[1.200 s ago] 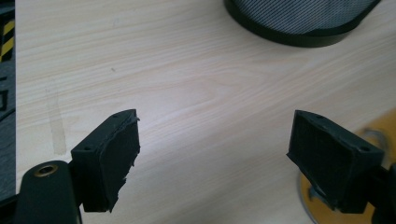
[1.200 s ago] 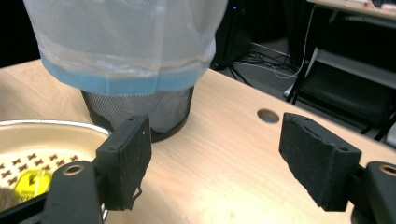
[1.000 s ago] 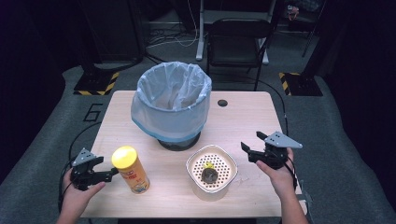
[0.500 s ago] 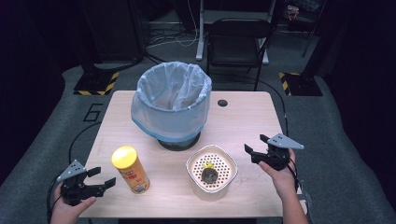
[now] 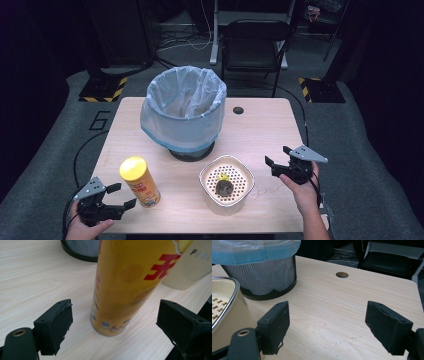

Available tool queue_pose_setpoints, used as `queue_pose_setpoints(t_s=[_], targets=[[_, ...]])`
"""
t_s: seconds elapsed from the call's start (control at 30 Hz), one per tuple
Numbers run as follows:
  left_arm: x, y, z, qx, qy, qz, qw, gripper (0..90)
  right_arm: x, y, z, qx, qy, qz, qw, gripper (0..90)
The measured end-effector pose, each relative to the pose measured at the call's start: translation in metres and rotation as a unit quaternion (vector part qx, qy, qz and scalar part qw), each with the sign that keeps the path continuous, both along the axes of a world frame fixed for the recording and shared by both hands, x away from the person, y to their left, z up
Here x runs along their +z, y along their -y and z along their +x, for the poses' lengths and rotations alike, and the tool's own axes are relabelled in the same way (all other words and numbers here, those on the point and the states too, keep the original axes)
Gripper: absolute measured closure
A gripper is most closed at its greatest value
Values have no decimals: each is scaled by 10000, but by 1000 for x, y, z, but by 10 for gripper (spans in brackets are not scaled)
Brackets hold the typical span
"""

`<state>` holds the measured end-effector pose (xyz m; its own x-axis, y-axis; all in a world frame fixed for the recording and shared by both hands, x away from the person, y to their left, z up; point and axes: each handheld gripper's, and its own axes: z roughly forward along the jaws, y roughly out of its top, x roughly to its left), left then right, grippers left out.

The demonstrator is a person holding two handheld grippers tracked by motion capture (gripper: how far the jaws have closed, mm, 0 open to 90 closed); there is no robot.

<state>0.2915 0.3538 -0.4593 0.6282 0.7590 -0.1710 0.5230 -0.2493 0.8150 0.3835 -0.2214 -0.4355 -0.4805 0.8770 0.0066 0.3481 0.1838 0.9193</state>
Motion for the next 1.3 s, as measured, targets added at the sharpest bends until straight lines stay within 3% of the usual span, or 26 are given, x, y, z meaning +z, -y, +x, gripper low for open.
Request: queue_pose_setpoints(t_s=[0.23, 0.4, 0.47, 0.57, 0.6, 0.7, 0.73, 0.77, 0.93, 1.03, 1.1, 1.13, 1.17, 1.2, 1.23, 1.3], targets=[[-1, 14, 11, -76, -32, -6, 10000, 122, -4, 2, 1, 40, -25, -34, 10000, 193], [1, 22, 19, -302, 46, 195, 9993, 92, -6, 3, 1, 16, -53, -23, 10000, 193], [0, 26, 23, -333, 74, 273, 9990, 90, -8, 4, 1, 21, -64, -42, 10000, 193], [-3, 32, 25, -270, 33, 187, 9995, 89, -8, 5, 1, 18, -68, -28, 10000, 193], [-3, 31, 27, -369, 17, 293, 9989, 89, -8, 6, 1, 19, -67, -28, 10000, 193], [-6, 33, 29, -310, 103, 338, 9989, 119, -9, 6, 1, 36, -70, -32, 10000, 193], [-6, 32, 29, -339, 147, 327, 9988, 128, -9, 5, 1, 45, -88, -25, 9999, 193], [-8, 34, 27, -239, 70, 173, 9995, 135, -10, 5, 1, 44, -90, -35, 9999, 193], [-8, 32, 28, -263, 114, 51, 9996, 153, -13, 4, 2, 35, -159, -44, 9999, 193], [-10, 31, 29, -326, 275, 115, 9990, 164, -13, 5, 2, 52, -126, -69, 9999, 194], [-12, 33, 28, -264, 364, -15, 9990, 176, -13, 7, 2, 50, -119, -79, 9999, 194], [-13, 34, 27, -250, 309, -121, 9991, 177, -14, 7, 2, 14, -127, -41, 9999, 194], [-13, 34, 29, -320, 428, -15, 9986, 185, -14, 7, 3, 25, -132, -40, 9999, 194], [-14, 36, 28, -221, 426, -125, 9988, 190, -14, 8, 3, 39, -137, -73, 9999, 193], [-13, 35, 29, -317, 436, -6, 9985, 196, -15, 7, 3, -7, -153, -39, 9999, 194], [-14, 37, 29, -261, 521, -42, 9983, 202, -15, 8, 3, 23, -150, -59, 9999, 194]])
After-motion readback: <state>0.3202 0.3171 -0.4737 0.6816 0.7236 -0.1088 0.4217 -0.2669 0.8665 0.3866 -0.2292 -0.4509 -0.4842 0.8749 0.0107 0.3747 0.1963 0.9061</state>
